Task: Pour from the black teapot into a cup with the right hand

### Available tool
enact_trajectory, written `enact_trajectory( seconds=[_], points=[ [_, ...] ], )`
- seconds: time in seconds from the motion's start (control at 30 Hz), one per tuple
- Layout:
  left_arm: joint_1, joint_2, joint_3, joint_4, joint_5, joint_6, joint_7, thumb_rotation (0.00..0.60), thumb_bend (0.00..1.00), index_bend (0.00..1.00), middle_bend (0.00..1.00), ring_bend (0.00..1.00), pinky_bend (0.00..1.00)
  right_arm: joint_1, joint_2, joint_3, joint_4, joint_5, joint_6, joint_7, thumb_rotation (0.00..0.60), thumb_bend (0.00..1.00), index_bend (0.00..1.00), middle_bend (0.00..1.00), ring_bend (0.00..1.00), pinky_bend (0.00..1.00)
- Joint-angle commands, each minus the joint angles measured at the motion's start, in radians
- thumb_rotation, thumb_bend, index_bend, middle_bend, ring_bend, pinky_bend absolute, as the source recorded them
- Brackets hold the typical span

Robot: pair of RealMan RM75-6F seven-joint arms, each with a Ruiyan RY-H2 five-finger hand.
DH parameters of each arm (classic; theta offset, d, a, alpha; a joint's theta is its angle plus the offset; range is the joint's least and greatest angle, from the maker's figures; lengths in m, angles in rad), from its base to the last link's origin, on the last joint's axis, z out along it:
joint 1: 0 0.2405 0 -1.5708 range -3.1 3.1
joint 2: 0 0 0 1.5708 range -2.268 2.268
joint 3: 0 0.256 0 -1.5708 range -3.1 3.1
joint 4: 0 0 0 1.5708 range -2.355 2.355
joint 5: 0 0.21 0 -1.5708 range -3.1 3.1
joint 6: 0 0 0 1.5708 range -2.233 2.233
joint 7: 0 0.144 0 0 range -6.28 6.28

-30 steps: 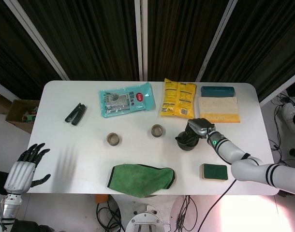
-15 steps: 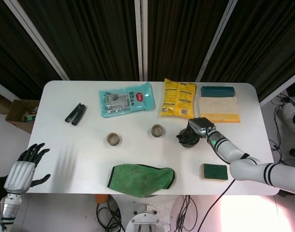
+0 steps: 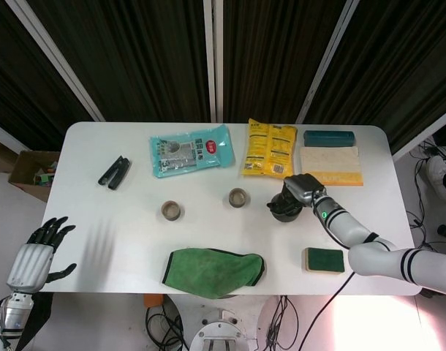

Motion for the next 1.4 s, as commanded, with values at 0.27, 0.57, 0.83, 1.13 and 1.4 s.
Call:
enact_trajectory(
  seconds=[0.27, 0.57, 0.83, 1.13, 1.4],
  points=[
    [0.0, -0.005, 0.002, 0.009, 0.0, -0.001, -0.007, 0.6, 0.13, 0.21, 0.09, 0.07, 0.23, -0.038, -0.004, 0.012, -0.046, -0.05, 0.096, -0.056, 0.332, 0.22, 1.0, 1.0, 0.94, 0.38],
    [0.0, -0.007, 0.003, 0.014, 0.002, 0.0, -0.011, 0.6, 0.13, 0.21, 0.09, 0.07, 0.23, -0.063, 0.003, 0.027, -0.063, -0.071, 0.124, -0.074, 0.332, 0.31, 1.0, 1.0, 0.96, 0.38],
    [-0.001, -0.009, 0.002, 0.015, 0.003, -0.001, -0.009, 0.6, 0.13, 0.21, 0.09, 0.07, 0.23, -0.077, 0.011, 0.04, -0.068, -0.073, 0.12, -0.078, 0.333, 0.34, 1.0, 1.0, 0.96, 0.38],
    [-0.001, -0.007, 0.003, 0.01, 0.004, 0.002, -0.004, 0.6, 0.13, 0.21, 0.09, 0.07, 0.23, -0.089, 0.017, 0.053, -0.069, -0.08, 0.107, -0.075, 0.343, 0.38, 1.0, 1.0, 0.96, 0.38],
    [-0.002, -0.004, 0.003, 0.003, 0.005, 0.002, 0.001, 0.6, 0.13, 0.21, 0.09, 0.07, 0.23, -0.095, 0.021, 0.06, -0.07, -0.087, 0.097, -0.076, 0.42, 0.48, 1.0, 1.0, 0.96, 0.38]
  ],
)
